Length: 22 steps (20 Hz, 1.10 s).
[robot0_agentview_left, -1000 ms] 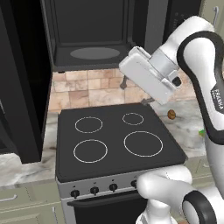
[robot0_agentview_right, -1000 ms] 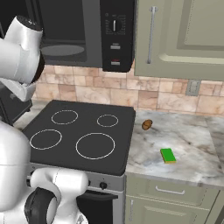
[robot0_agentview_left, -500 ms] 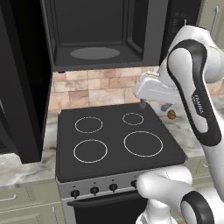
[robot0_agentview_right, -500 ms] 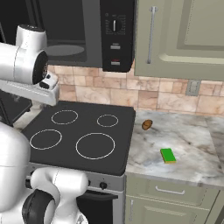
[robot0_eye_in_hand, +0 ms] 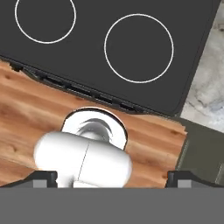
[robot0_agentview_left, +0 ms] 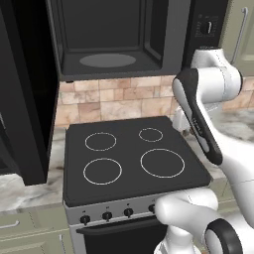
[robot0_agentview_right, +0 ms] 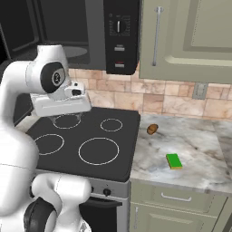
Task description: Place the sponge inside the microwave to prepare for sanitizing.
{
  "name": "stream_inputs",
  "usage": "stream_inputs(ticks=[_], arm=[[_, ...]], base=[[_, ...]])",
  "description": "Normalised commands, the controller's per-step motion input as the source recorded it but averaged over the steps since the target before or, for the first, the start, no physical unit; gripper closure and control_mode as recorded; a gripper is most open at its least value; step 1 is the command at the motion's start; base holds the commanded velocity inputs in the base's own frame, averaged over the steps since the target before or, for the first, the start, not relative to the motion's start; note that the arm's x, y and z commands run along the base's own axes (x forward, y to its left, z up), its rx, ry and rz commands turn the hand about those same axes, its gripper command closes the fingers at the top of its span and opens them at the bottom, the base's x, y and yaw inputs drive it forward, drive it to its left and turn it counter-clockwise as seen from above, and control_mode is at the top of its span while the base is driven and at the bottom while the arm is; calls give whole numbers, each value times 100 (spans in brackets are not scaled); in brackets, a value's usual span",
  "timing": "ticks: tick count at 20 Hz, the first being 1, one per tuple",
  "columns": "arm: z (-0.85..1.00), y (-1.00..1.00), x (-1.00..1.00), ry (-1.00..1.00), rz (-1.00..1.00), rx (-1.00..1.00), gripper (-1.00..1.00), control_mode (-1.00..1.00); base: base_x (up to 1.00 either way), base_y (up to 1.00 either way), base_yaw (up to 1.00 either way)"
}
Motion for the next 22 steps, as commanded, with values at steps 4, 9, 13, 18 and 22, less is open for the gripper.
stream_inputs(ticks=[4, 9, 13, 18, 22], arm=[[-33, -97, 35, 1, 14, -21, -100, -100], [-44, -97, 35, 7, 7, -6, -100, -100], [-60, -88, 42, 6, -3, 0, -100, -100], [-67, -72, 42, 1, -15, 0, -100, -100], [-52, -66, 51, 0, -19, 0, -100, -100]], base=[[0, 0, 0], [0, 0, 0], [0, 0, 0], [0, 0, 0], [0, 0, 0]])
